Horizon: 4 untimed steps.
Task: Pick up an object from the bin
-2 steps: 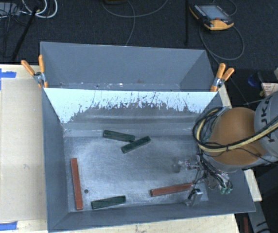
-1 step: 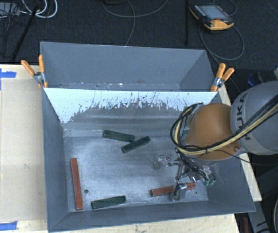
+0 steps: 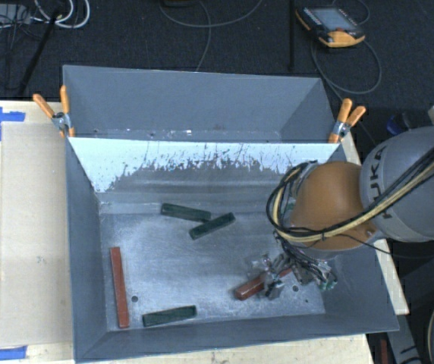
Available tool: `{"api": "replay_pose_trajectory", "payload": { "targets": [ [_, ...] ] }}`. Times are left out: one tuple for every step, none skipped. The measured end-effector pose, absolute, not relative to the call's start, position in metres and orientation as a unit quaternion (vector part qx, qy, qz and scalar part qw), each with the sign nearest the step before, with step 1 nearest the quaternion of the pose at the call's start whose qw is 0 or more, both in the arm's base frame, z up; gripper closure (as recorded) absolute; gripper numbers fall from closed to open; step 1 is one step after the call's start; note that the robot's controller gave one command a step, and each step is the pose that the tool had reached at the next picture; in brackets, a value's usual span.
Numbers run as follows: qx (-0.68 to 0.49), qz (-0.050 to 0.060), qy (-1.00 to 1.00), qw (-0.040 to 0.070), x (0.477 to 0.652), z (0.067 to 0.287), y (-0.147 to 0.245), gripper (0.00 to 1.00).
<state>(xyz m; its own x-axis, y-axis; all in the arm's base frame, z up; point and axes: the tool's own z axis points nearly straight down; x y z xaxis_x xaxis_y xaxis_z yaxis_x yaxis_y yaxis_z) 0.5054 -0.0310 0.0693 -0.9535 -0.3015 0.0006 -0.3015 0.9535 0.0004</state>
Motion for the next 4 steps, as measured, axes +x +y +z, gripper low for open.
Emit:
{"api": "replay_pose_trajectory", "payload": {
  "targets": [
    [0.164, 0.0, -0.986, -0.003, 0.497, 0.144, -0.02, 1.0],
    [0.165, 0.0, -0.986, 0.0, 0.496, 0.14, -0.02, 0.0],
    [0.146, 0.0, -0.989, 0.001, 0.493, 0.066, -0.047, 0.0],
    [0.149, 0.0, -0.989, 0.0, 0.494, 0.069, -0.046, 1.0]
  ]
}}
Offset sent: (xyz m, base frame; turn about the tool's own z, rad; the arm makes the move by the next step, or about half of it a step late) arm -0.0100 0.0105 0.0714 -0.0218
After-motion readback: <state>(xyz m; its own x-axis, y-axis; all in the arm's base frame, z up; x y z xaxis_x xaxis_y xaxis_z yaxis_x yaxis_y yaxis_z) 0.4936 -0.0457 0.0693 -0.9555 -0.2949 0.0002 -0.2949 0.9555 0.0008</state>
